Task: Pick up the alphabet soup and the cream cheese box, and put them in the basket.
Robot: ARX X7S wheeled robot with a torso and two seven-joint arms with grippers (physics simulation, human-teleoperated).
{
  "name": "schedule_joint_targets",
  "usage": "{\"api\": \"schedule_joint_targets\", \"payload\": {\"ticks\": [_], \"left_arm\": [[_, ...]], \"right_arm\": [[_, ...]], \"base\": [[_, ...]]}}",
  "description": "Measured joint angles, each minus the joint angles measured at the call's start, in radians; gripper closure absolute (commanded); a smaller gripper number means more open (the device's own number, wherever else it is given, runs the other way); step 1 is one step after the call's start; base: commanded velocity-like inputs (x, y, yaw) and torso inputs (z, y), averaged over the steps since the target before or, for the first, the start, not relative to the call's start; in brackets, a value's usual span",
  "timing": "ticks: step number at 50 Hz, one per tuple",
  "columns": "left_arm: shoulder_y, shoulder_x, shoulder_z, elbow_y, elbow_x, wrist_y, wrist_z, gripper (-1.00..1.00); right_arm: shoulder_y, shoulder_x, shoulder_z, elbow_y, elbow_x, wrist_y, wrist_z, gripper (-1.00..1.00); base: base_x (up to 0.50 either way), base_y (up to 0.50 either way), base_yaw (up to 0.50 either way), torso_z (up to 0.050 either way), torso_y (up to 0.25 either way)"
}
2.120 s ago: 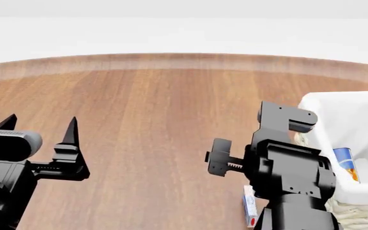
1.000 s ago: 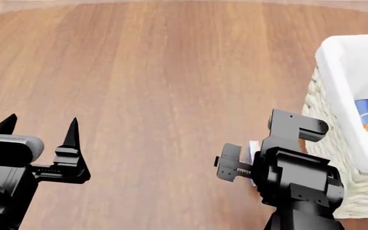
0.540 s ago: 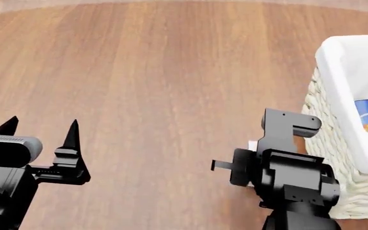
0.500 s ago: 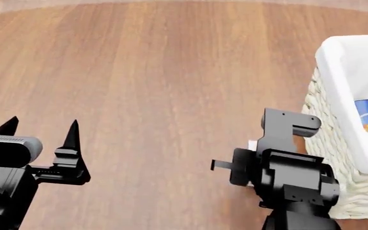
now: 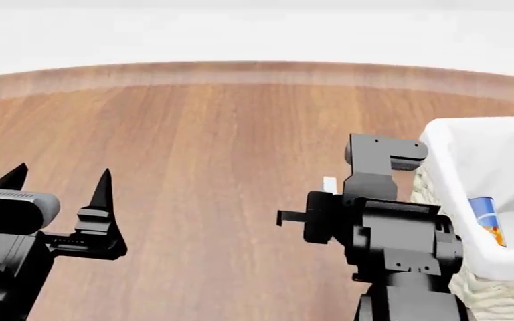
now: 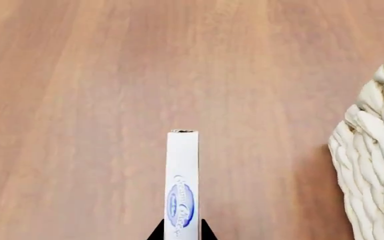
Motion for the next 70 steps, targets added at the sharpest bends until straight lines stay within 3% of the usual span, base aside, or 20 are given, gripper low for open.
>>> {"api": "schedule_joint_targets", "payload": {"ticks": [10, 28, 70], "left_arm": [[-0.001, -0.002, 0.001, 0.003, -0.003, 0.0, -0.001, -1.0], [0.002, -0.001, 0.007, -0.009, 0.004, 0.018, -0.002, -1.0], [0.006, -0.007, 0.008, -0.01, -0.003, 0.032, -0.009, -1.0]], "right_arm": [[0.019, -0.009, -0.024, 0.0, 0.001, -0.008, -0.039, 1.0], [0.134, -0.015, -0.066, 0.0, 0.005, -0.097, -0.119, 1.0], [0.231, 0.227, 0.099, 0.0, 0.03, -0.111, 0.346, 1.0]], "base": [[0.0, 0.0, 0.0, 0.0, 0.25], [0.0, 0.0, 0.0, 0.0, 0.005], [0.0, 0.0, 0.0, 0.0, 0.0]]}}
